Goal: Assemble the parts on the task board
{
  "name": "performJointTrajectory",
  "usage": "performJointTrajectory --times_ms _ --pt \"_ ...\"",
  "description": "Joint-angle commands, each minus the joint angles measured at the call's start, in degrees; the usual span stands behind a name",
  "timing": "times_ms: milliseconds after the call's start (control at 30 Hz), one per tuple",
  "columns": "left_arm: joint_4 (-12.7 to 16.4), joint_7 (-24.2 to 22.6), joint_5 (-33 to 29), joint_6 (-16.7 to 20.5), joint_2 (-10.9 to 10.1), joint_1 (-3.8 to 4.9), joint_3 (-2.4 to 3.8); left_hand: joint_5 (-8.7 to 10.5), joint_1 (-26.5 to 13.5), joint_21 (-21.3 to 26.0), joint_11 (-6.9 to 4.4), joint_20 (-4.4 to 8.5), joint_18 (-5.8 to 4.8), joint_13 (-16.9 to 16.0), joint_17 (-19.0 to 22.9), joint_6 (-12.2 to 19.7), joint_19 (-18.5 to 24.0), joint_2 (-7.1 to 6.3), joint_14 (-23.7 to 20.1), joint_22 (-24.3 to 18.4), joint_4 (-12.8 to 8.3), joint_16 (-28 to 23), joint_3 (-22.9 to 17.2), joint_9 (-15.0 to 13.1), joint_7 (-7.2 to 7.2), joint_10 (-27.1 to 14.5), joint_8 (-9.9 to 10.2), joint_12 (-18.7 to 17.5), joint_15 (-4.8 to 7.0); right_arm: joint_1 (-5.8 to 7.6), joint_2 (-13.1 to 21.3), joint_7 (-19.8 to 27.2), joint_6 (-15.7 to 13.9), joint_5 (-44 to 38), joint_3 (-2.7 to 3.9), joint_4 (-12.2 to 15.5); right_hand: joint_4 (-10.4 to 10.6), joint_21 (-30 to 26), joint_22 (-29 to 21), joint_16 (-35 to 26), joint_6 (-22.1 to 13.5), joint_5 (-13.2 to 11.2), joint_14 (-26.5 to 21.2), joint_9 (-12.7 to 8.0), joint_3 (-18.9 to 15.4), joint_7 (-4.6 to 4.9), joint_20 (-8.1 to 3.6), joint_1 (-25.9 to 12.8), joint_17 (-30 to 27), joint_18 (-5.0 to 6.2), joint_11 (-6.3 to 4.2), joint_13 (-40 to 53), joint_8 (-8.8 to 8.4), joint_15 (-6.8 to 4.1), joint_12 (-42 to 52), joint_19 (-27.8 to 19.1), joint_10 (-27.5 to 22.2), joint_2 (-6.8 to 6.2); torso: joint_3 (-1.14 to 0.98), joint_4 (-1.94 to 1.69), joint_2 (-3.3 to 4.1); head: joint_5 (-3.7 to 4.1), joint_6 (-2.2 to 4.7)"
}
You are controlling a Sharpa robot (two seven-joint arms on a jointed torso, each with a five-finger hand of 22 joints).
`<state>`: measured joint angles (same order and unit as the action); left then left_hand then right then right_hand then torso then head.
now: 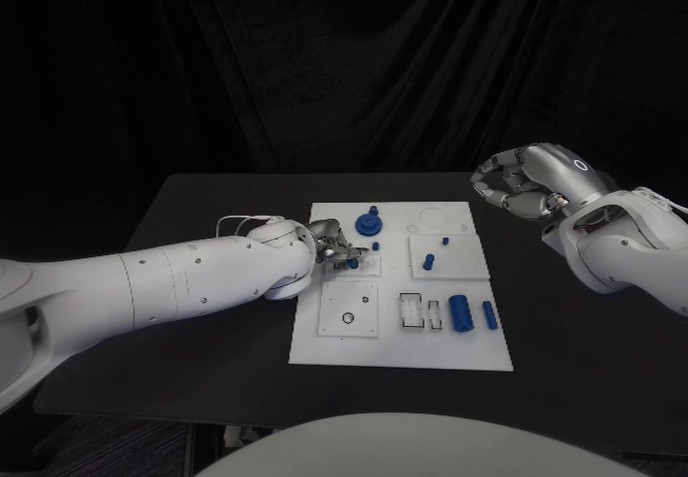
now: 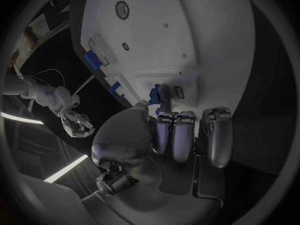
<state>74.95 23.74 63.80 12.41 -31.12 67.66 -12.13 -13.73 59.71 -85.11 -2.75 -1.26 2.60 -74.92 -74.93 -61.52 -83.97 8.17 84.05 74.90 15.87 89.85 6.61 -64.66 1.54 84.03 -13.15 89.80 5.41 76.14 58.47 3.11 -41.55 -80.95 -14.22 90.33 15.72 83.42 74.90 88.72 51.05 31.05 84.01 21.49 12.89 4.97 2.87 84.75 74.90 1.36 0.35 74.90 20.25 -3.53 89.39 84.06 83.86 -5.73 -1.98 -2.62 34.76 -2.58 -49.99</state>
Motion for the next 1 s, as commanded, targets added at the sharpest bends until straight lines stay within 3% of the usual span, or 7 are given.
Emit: performJointTrajectory --times_ms 33,267,467,667,833,900,1000 --pt "0.25 -0.43 -0.60 -0.04 -0.06 -0.16 0.03 -0.36 0.78 -0.02 0.05 0.07 -0.53 -15.08 -15.07 -0.13 -1.22 0.14 5.95 8.61 -0.33 0.15 -0.21 -0.34 -0.40 5.97 -0.37 0.20 -0.04 -0.13 0.17 -0.98 0.06 -0.14 0.04 0.17 0.20 -0.24 12.81 -0.31 0.18 0.33 5.56 -0.07 0.14 0.39 0.35 -0.17 13.56 0.35 0.38 13.93 0.19 0.49 -0.38 2.55 5.03 0.58 0.00 0.06 -0.01 -0.05 -0.01" --pt "0.38 -1.37 -0.61 0.57 -0.29 -0.19 0.03 -2.42 2.56 -0.29 -0.46 0.47 -0.65 -15.08 -15.07 -1.10 -1.59 0.37 5.95 9.08 -0.02 0.15 -0.97 -2.10 -0.98 5.97 -1.51 0.20 0.40 -0.13 0.25 -0.98 0.03 -0.14 0.04 0.15 0.20 -0.24 12.81 -0.36 0.18 0.39 5.55 -0.07 0.14 0.38 0.35 -0.18 13.52 0.35 0.38 13.91 0.20 0.49 -0.39 2.55 5.02 0.58 -0.02 0.10 0.02 -0.06 -0.01" --pt "0.39 -2.21 -0.61 0.97 -0.30 -0.22 0.03 -2.64 2.74 -0.25 -0.54 0.52 -0.64 -15.08 -15.07 -1.25 -1.57 0.42 5.95 9.05 0.07 0.15 -1.08 -2.37 -1.07 5.97 -1.70 0.20 0.46 -0.13 0.13 -1.00 0.08 -0.14 0.04 0.06 0.20 -0.28 12.79 -0.38 0.19 0.48 5.54 -0.08 0.17 0.38 0.36 -0.19 13.50 0.36 0.38 13.87 0.21 0.50 -0.42 2.53 4.98 0.58 -0.04 0.09 0.00 -0.06 -0.01" --pt "0.37 -2.74 -0.61 1.07 -0.35 -0.23 0.03 -0.30 2.18 -0.08 -0.55 0.66 -0.59 -15.08 -15.07 -0.92 -1.45 0.31 5.95 8.94 0.69 0.15 -0.65 -2.95 -0.99 5.97 -1.65 0.20 0.53 -0.14 0.13 -1.06 0.12 -0.14 0.04 0.01 0.20 -0.28 12.79 -0.38 0.19 0.48 5.54 -0.08 0.17 0.38 0.36 -0.19 13.50 0.36 0.38 13.87 0.21 0.50 -0.42 2.53 4.98 0.58 0.01 0.05 0.01 -0.10 -0.01" --pt "0.64 -3.10 -0.61 2.25 -0.60 -0.24 0.03 3.14 -0.04 -0.09 -0.50 0.65 -0.62 -15.08 -15.07 -1.05 -1.53 0.64 5.95 9.09 0.82 0.15 0.69 -3.45 -0.93 5.97 -1.57 0.20 0.51 -0.14 0.12 -1.06 0.12 -0.14 0.04 -0.03 0.20 -0.35 12.77 -0.40 0.20 0.55 5.54 -0.08 0.19 0.38 0.36 -0.20 13.48 0.38 0.39 13.85 0.23 0.50 -0.45 2.50 4.96 0.57 0.00 0.02 -0.01 -0.13 -0.01" --pt "1.25 -3.51 -0.32 3.73 -1.06 -0.24 0.03 5.31 -1.48 -0.15 -0.51 0.66 -0.65 -15.08 -15.07 -1.25 -1.63 0.67 5.95 9.23 0.84 0.15 1.72 -3.72 -0.94 5.97 -1.58 0.20 0.51 -0.15 0.10 -1.00 0.06 -0.14 0.04 -0.02 0.20 -0.35 12.77 -0.40 0.20 0.55 5.54 -0.08 0.19 0.38 0.36 -0.20 13.48 0.38 0.39 13.85 0.23 0.50 -0.45 2.50 4.96 0.57 0.00 0.04 0.01 -0.15 -0.01" --pt "3.13 -3.76 2.64 6.29 -2.43 -0.23 0.04 6.34 -2.15 -0.33 -0.56 0.69 -0.73 -15.08 -15.07 -1.58 -1.84 0.45 5.95 9.51 0.76 0.15 2.53 -3.98 -1.02 5.97 -1.69 0.20 0.55 -0.15 0.15 -0.93 -0.05 -0.14 0.04 0.02 0.20 -0.35 12.77 -0.40 0.20 0.55 5.54 -0.08 0.19 0.38 0.36 -0.20 13.48 0.38 0.39 13.85 0.23 0.50 -0.45 2.50 4.96 0.57 0.02 0.08 0.01 -0.21 -0.01"
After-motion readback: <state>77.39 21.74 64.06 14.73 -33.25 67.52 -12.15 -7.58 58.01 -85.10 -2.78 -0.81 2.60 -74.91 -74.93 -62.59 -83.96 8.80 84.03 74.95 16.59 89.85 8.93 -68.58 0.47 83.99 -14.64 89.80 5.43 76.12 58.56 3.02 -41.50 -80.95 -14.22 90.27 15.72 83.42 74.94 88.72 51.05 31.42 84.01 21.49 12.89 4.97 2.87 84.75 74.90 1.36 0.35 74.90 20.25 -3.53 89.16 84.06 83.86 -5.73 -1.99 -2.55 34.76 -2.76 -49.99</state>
